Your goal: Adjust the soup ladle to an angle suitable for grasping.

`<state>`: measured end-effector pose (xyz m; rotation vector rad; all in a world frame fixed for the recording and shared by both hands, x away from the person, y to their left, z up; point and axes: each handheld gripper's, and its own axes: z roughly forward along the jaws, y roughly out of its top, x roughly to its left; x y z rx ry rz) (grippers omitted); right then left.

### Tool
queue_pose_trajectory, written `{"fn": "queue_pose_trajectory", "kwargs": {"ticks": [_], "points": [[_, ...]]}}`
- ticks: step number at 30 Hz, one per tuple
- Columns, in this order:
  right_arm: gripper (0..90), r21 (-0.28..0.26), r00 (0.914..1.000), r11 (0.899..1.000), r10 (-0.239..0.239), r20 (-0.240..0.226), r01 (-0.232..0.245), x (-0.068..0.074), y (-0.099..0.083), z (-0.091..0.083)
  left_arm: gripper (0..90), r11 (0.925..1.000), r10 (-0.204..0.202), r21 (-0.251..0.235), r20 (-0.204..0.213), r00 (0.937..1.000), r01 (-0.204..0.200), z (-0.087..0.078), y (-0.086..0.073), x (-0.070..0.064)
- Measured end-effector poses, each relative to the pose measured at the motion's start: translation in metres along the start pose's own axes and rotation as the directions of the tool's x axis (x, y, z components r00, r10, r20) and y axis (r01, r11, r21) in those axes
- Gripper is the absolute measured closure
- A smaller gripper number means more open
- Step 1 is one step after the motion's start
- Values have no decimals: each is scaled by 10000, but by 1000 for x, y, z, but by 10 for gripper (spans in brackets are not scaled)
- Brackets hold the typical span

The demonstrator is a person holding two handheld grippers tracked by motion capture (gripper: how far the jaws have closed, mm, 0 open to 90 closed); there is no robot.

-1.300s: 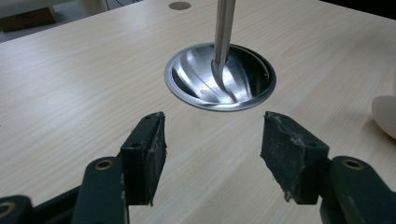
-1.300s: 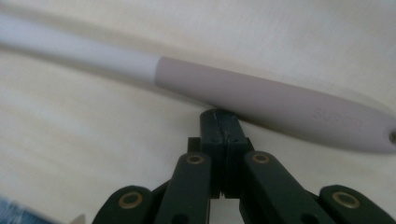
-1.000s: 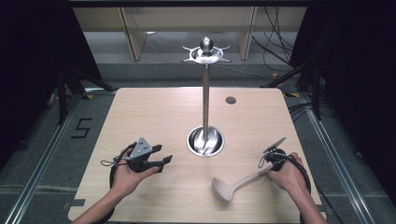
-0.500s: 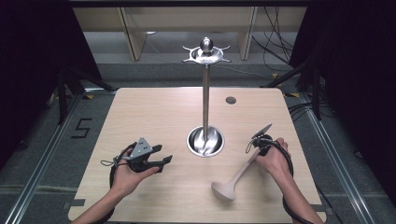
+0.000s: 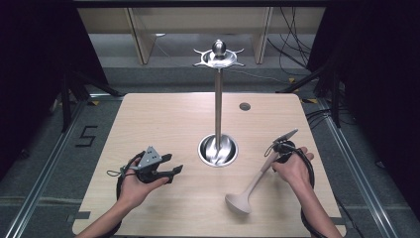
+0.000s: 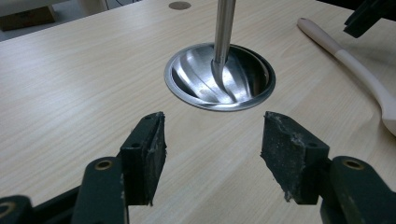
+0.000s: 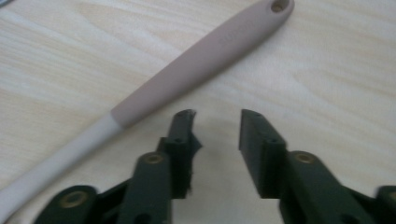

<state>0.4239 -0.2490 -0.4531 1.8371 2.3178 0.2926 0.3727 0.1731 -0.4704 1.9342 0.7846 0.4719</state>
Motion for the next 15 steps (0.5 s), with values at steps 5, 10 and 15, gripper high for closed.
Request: {"fn": "queue_pose_trajectory", "kwargs": {"ticks": [5, 10, 15], "points": [[472, -382, 9970, 9965, 730, -254, -740, 3, -4, -11, 392, 9999, -171, -6, -19, 9999, 171, 0, 0, -2], [379, -190, 9884, 9925, 1187, -943, -1210, 12, -1, -12, 392, 10000, -11, -4, -39, 10000, 11, 0, 0, 0], [360, 297, 9800, 9876, 1569, -1224, -1544, 20, 1, -1, 392, 10000, -71, -4, -23, 10000, 71, 0, 0, 1]]}}
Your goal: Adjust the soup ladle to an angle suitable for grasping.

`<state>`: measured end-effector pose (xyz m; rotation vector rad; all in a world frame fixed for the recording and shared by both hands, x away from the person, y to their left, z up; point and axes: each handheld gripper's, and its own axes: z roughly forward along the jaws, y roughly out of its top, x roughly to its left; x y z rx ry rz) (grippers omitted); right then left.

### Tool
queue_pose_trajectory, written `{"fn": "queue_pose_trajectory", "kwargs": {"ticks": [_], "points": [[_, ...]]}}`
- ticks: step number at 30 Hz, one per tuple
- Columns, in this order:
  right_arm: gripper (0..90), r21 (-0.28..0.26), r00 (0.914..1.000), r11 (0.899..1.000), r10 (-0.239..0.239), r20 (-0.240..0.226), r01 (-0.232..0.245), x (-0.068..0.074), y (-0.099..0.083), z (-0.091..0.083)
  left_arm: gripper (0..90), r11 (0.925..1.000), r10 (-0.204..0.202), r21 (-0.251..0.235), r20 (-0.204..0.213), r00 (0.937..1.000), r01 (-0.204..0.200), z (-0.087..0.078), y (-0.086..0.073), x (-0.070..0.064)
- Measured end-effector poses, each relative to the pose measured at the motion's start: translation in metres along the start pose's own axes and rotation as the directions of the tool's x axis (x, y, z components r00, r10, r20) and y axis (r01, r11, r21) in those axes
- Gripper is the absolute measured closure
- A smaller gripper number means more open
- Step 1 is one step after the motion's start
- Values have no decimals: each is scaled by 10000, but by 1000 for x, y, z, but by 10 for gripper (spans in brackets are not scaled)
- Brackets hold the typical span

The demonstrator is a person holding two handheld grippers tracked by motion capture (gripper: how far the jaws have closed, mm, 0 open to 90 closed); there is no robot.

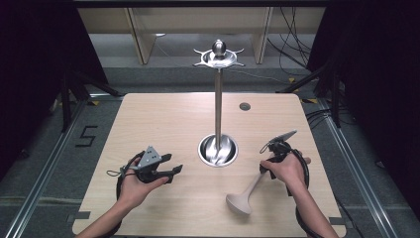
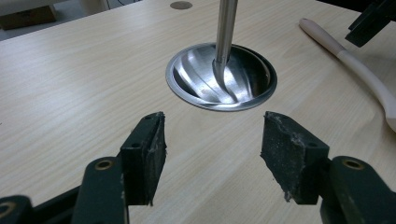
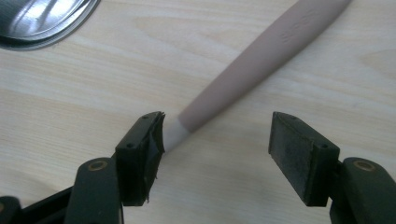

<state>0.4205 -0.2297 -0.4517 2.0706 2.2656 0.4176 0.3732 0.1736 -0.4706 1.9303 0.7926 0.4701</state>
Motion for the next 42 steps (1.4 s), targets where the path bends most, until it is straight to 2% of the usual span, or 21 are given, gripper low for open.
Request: {"fn": "queue_pose_trajectory", "kwargs": {"ticks": [5, 6, 8, 11, 13, 14, 15, 16, 18, 20, 21, 22, 23, 25, 26, 28, 29, 31, 36, 37, 42], "points": [[361, 251, 10000, 9997, 61, -12, -60, 9, 5, 12, 392, 10000, 21, 0, 5, 10000, -21, 0, 0, 0], [361, -60, 9983, 9983, -575, -59, 574, 6, 6, 16, 392, 10000, 18, 3, 4, 10000, -18, 0, 0, 0], [362, 99, 9988, 9988, -477, -57, 478, 8, 7, 17, 392, 10000, 24, 65, -68, 10000, -23, -1, 0, 0], [362, 257, 9987, 9989, -398, 304, 390, 11, 9, 23, 392, 9999, -101, 31, -7, 9999, 101, 0, 0, -1], [362, 252, 9984, 9984, -511, 240, 505, 12, 10, 24, 392, 10000, -55, 46, -3, 10000, 55, 0, 0, -1], [384, 555, 9951, 9959, -753, 641, 717, 14, 11, 26, 392, 10000, -57, 57, -4, 10000, 57, 0, 0, -1], [389, 565, 9954, 9959, -740, 608, 705, 15, 11, 27, 392, 10000, -44, 67, -12, 10000, 44, 0, 0, -1], [394, 870, 9961, 9947, -610, 641, 553, 18, 12, 26, 392, 10000, -41, 61, -13, 10000, 41, 0, 0, -1], [399, 923, 9939, 9934, -762, 796, 687, 17, 12, 29, 392, 10000, -21, 77, -29, 10000, 21, 0, 0, 0], [411, 910, 9954, 9932, -775, 563, 722, 18, 12, 28, 392, 10000, 3, 82, -34, 10000, -3, 0, 0, 0], [426, 1070, 9970, 9916, -747, 178, 724, 18, 12, 27, 392, 10000, -22, 76, -31, 10000, 22, 0, -1, -1], [426, 1070, 9970, 9916, -747, 178, 724, 18, 12, 27, 392, 10000, -22, 76, -31, 10000, 22, 0, -1, -1], [482, 833, 9946, 9925, -938, 442, 898, 19, 12, 28, 392, 9999, -118, 109, -76, 9999, 119, 0, -1, -2], [512, 797, 9942, 9919, -1022, 324, 994, 19, 12, 27, 392, 9999, -42, 105, -70, 10000, 43, 0, -1, -1], [594, 921, 9930, 9887, -1175, -103, 1179, 18, 13, 25, 392, 10000, -11, 96, -26, 10000, 12, 0, -1, -1], [675, 825, 9911, 9885, -1297, 285, 1270, 18, 12, 26, 392, 10000, -8, 83, -40, 10000, 9, 0, -1, -1], [705, 851, 9877, 9850, -1532, 307, 1501, 16, 12, 26, 393, 10000, -5, 83, -39, 10000, 5, 0, -1, -1], [748, 916, 9885, 9847, -1506, 166, 1485, 15, 11, 25, 393, 9999, -38, 114, -73, 10000, 39, 0, -1, -1], [766, 724, 9903, 9877, -1391, 32, 1385, 10, 8, 23, 393, 9999, -22, 107, -58, 10000, 22, 0, -1, -2], [766, 470, 9915, 9904, -1296, -125, 1301, 8, 6, 23, 393, 9999, -40, 102, -56, 10000, 40, 0, -1, -2], [767, -129, 9829, 9863, -1651, -819, 1646, -2, -1, 7, 393, 9999, 101, 102, -4, 9999, -101, 1, -1, -1]]}}
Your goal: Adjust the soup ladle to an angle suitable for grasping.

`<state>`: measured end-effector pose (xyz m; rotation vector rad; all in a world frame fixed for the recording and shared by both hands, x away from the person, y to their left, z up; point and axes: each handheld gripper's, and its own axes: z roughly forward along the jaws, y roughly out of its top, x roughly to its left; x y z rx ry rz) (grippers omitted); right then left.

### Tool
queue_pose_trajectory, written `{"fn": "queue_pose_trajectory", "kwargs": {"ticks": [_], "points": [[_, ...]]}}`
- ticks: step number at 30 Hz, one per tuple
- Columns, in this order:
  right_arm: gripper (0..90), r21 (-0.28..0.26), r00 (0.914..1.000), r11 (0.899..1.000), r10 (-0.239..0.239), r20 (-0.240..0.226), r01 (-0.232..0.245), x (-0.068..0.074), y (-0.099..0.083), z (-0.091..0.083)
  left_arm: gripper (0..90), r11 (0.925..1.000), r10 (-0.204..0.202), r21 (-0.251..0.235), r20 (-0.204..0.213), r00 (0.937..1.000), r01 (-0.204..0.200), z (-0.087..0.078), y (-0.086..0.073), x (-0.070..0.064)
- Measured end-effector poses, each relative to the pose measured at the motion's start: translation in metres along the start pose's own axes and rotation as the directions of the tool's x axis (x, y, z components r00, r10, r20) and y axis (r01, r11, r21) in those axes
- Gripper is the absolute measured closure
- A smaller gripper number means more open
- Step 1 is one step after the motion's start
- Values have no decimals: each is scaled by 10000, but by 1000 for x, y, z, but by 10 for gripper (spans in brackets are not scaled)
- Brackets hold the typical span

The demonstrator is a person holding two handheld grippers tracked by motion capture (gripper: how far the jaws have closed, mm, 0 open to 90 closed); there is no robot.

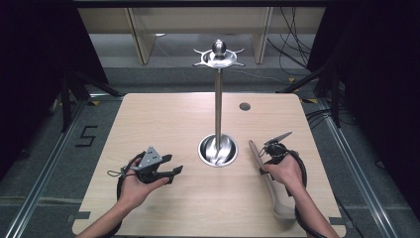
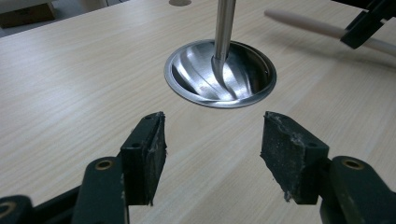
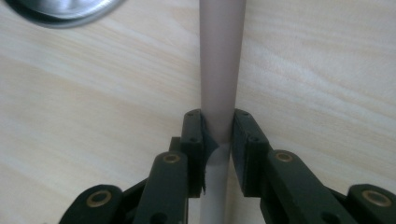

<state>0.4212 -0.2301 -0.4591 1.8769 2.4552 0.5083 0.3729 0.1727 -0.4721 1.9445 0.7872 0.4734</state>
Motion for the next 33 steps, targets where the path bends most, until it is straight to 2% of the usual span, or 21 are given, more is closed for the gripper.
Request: {"fn": "queue_pose_trajectory", "kwargs": {"ticks": [1, 3, 4, 6, 7, 10, 11, 12, 13, 15, 18, 19, 20, 22, 23, 25, 28, 29, 31, 32, 33], "points": [[766, -474, 9998, 9988, -136, -117, 130, 0, -5, -10, 393, 10000, -23, 11, 37, 10000, 23, 0, 0, 0], [767, -340, 9993, 9993, 171, -321, -182, 2, -8, -15, 393, 10000, -36, 42, 24, 10000, 36, 1, 0, -1], [767, -1138, 9987, 9929, -387, -346, 345, -2, -15, -25, 393, 9998, -204, 57, -51, 9998, 205, 1, -1, -3], [767, -1410, 9972, 9888, -564, -483, 491, -2, -18, -28, 393, 9999, -80, 81, -33, 10000, 80, 1, -1, -2], [767, -2165, 9935, 9730, -953, -627, 796, -4, -27, -39, 394, 9998, -180, 76, -39, 9998, 181, 1, -1, -3], [767, -2824, 9889, 9522, -1375, -565, 1162, -5, -38, -53, 394, 9999, -55, 105, -17, 10000, 55, 1, -1, -2], [767, -2824, 9889, 9522, -1375, -565, 1162, -5, -38, -53, 394, 9993, -366, 120, 50, 9993, 365, 2, -2, -4], [767, -3022, 9866, 9452, -1497, -644, 1237, -6, -42, -58, 394, 9999, -107, 94, 75, 9999, 106, 2, -2, -2], [766, -3255, 9886, 9403, -1308, -748, 998, -6, -49, -66, 394, 9999, -141, 83, 104, 9998, 141, 3, -2, -2], [766, -4536, 9733, 8806, -2049, -1035, 1371, -11, -59, -73, 394, 9992, -390, 122, 90, 9992, 389, 3, -3, -4], [767, -4998, 9723, 8565, -2086, -1058, 1294, -11, -67, -77, 394, 9992, -361, 188, -11, 9993, 361, 3, -3, -5], [766, -5531, 9645, 8197, -2437, -1020, 1487, -14, -75, -80, 394, 9992, -357, 154, 63, 9993, 356, 4, -3, -4], [766, -5528, 9624, 8183, -2528, -996, 1577, -15, -78, -83, 394, 9988, -453, 170, 108, 9989, 451, 4, -3, -5], [766, -5979, 9541, 7827, -2838, -952, 1731, -17, -83, -84, 394, 9987, -487, 177, 138, 9987, 484, 5, -4, -5], [766, -5979, 9541, 7827, -2838, -952, 1731, -17, -83, -84, 394, 9991, -373, 201, 50, 9993, 372, 5, -3, -5], [766, -6445, 9476, 7422, -3080, -846, 1837, -17, -92, -87, 394, 9991, -339, 237, 60, 9994, 337, 5, -3, -5], [766, -6519, 9502, 7358, -3027, -744, 1834, -16, -96, -91, 394, 9992, -325, 234, 60, 9995, 323, 5, -3, -5], [766, -6853, 9423, 6943, -3329, -353, 2197, -18, -98, -92, 394, 9992, -331, 222, 54, 9994, 330, 5, -3, -5], [766, -6966, 9402, 6837, -3386, -386, 2176, -19, -99, -92, 394, 9992, -354, 211, 43, 9994, 353, 5, -3, -5], [767, -7173, 9440, 6641, -3288, -268, 2109, -18, -101, -94, 394, 9992, -368, 182, 31, 9993, 368, 5, -4, -6], [767, -7168, 9473, 6645, -3200, -172, 2114, -18, -102, -95, 394, 9992, -373, 173, 24, 9993, 373, 5, -3, -6]]}}
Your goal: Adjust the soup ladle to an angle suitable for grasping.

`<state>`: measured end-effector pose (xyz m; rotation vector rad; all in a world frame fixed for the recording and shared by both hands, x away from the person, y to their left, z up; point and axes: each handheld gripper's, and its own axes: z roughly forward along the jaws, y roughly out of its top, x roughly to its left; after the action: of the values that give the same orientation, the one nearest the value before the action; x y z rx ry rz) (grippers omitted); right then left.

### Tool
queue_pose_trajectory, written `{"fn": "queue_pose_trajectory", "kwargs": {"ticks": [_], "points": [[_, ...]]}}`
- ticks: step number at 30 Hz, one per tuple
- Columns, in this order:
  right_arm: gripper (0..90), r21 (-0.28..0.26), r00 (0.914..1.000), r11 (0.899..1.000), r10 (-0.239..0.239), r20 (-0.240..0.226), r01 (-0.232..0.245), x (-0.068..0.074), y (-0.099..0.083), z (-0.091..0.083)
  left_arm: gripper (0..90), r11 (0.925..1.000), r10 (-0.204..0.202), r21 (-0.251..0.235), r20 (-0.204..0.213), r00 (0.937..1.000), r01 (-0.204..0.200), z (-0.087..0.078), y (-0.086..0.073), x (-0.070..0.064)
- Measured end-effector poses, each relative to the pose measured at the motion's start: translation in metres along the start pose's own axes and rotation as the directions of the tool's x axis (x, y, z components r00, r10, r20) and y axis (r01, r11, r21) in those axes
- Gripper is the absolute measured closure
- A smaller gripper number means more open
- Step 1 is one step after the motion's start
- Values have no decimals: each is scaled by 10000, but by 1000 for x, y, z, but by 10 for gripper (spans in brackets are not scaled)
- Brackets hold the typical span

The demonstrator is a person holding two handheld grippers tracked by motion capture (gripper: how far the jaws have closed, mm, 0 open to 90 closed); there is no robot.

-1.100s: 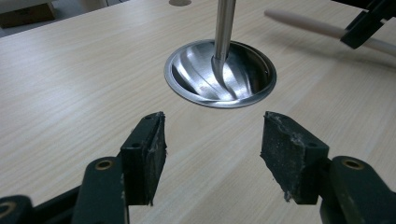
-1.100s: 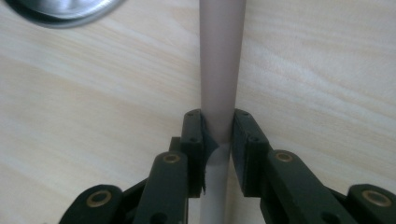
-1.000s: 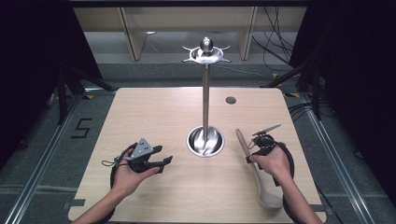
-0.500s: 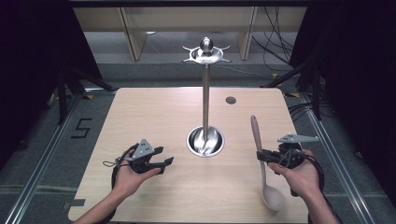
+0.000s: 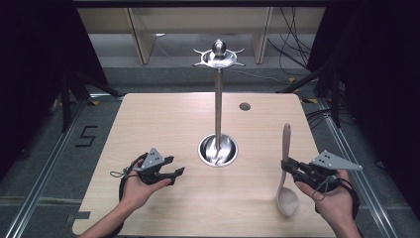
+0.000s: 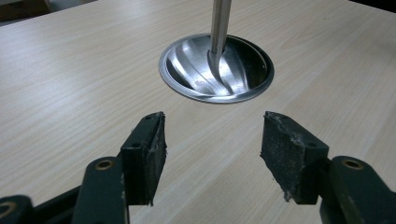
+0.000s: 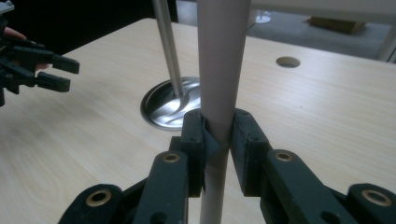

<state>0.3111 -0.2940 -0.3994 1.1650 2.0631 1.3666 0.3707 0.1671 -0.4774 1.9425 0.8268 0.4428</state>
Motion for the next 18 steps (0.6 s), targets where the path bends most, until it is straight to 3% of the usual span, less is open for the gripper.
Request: {"fn": "queue_pose_trajectory", "kwargs": {"ticks": [2, 4, 5, 9, 10, 12, 17, 18], "points": [[767, -224, 9997, 9995, -242, 13, 243, -1, 0, 0, 394, 10000, 0, -1, -2, 10000, 0, 0, 0, 0], [767, -258, 9997, 9997, -49, 227, 55, 3, 0, -2, 394, 10000, 40, 5, -19, 10000, -40, 0, 0, 0], [767, -552, 9976, 9966, -586, 363, 605, 1, 1, -2, 394, 10000, 55, -9, -31, 10000, -56, 0, 0, -1], [767, -840, 9986, 9956, -379, 364, 408, 4, 5, -3, 392, 9998, 45, -198, -14, 10000, -45, -1, 3, -3], [767, -1019, 9960, 9917, -735, 510, 784, 2, 7, -3, 391, 9993, 144, -342, 0, 9999, -143, -2, 6, -5], [767, -1108, 9965, 9911, -690, 472, 739, 3, 8, -2, 393, 9987, 264, -428, -54, 9996, -266, -2, 10, -6], [767, -1344, 9957, 9880, -686, 620, 765, 11, 19, 1, 396, 9883, 711, -1388, 500, 9962, -636, -5, 45, -22], [767, -1285, 9940, 9865, -947, 550, 1011, 12, 22, 2, 396, 9834, 800, -1681, 629, 9948, -684, -6, 56, -28]]}}
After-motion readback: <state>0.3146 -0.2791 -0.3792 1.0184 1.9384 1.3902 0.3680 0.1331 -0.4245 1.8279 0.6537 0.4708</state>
